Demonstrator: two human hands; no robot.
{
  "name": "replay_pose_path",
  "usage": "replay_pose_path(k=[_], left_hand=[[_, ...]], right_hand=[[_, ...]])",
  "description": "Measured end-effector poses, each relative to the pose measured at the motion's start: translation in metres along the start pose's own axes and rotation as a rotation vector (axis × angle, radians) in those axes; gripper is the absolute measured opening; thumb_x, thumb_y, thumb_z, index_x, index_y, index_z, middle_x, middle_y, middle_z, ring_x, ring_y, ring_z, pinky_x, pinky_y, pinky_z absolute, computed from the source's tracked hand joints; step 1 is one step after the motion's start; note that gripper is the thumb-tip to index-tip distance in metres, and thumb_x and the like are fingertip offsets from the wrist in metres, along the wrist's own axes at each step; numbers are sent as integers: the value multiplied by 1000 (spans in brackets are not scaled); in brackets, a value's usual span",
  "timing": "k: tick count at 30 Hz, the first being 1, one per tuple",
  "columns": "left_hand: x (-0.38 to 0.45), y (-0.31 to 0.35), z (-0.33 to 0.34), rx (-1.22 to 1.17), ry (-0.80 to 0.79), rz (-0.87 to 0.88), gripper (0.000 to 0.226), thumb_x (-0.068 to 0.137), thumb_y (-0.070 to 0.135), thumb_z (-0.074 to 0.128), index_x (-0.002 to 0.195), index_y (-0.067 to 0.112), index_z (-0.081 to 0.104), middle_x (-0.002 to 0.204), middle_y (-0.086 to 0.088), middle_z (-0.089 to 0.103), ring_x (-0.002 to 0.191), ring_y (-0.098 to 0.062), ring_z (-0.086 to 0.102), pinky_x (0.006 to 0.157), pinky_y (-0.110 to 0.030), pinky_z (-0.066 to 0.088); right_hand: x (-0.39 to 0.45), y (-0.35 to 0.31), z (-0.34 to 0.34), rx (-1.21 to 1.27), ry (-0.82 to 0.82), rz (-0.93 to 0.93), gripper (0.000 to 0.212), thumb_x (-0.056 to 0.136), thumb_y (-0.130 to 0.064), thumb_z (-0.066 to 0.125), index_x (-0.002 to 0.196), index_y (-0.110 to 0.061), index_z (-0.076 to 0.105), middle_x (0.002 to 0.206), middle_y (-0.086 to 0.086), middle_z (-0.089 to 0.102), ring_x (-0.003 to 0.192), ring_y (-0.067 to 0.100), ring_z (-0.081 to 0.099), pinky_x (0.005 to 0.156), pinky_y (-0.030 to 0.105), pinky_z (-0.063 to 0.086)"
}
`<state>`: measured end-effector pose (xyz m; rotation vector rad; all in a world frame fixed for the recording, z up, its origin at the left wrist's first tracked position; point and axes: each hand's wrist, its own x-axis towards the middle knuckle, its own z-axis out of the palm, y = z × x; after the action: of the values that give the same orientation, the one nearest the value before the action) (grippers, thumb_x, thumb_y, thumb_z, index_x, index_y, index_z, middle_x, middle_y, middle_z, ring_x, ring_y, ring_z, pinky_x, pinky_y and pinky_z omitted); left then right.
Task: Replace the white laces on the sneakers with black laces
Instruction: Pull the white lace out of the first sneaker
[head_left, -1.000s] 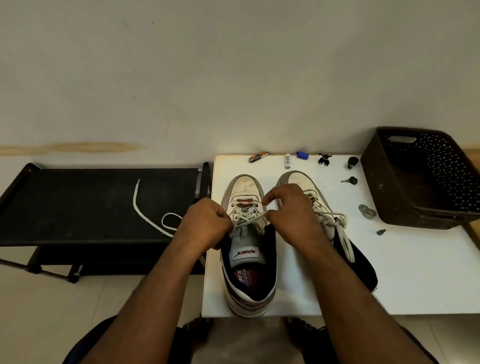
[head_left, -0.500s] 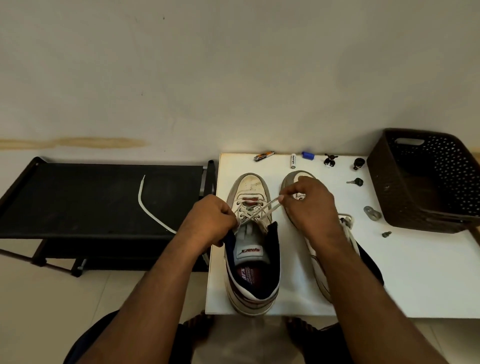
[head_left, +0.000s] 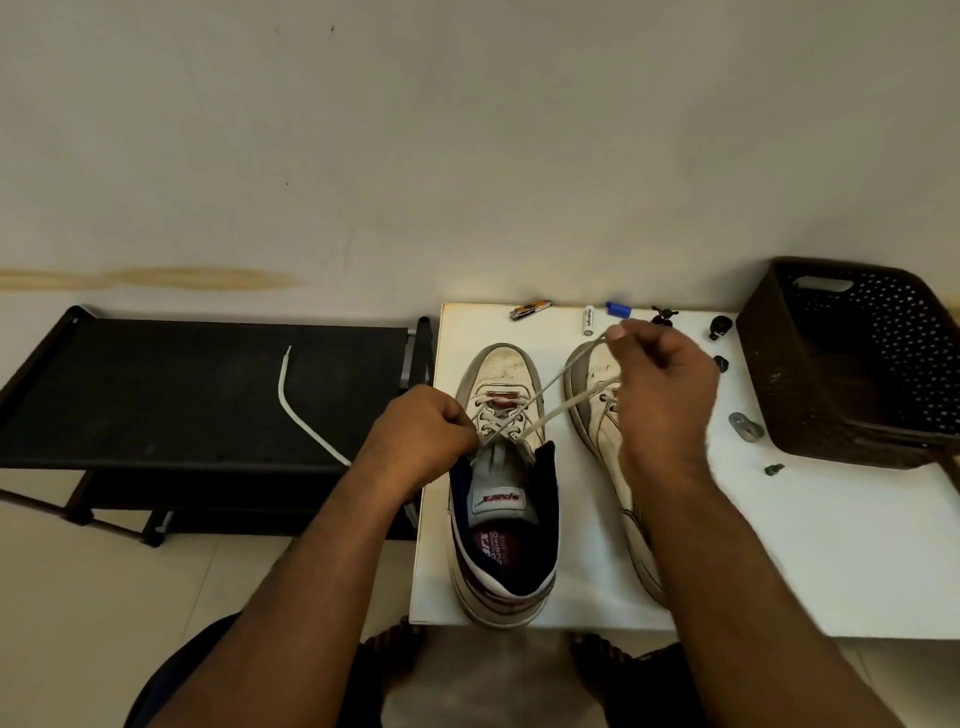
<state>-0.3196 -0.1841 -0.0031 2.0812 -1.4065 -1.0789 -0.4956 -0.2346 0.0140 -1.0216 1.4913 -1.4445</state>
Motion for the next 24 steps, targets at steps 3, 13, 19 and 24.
replay_pose_path(k=[3, 13, 19, 24], left_hand=[[0, 0, 1, -5, -5, -11, 5, 83, 19, 71, 81, 19, 76, 87, 3, 72, 84, -11, 66, 84, -38, 56], [1, 1, 1, -9, -10, -19, 7, 83, 17, 70, 80, 17, 77, 80, 2, 72, 75, -13, 67, 74, -33, 57], [1, 1, 2, -29, -16, -28, 6, 82, 16, 71, 78, 16, 75, 76, 1, 70, 64, -10, 61, 62, -26, 48], [2, 2, 3, -33, -20, -16, 5, 83, 16, 70, 80, 18, 74, 75, 2, 69, 54, -5, 57, 57, -22, 43]], right_hand=[[-3, 2, -3, -110, -67, -137, 22, 79, -16, 75, 100, -24, 73, 119, -3, 63, 115, 13, 57, 103, 35, 45], [-25, 22, 19, -1028, -634, -372, 15, 88, -30, 63, 98, -27, 74, 145, -11, 44, 137, 16, 31, 111, 43, 24], [-14, -4, 11, 463, -148, 101, 13, 92, -8, 58, 82, -16, 61, 97, -1, 72, 94, 12, 66, 83, 23, 49], [-8, -8, 8, 677, -107, 212, 11, 97, -9, 52, 87, -12, 55, 77, 7, 71, 69, 17, 68, 68, 28, 56]])
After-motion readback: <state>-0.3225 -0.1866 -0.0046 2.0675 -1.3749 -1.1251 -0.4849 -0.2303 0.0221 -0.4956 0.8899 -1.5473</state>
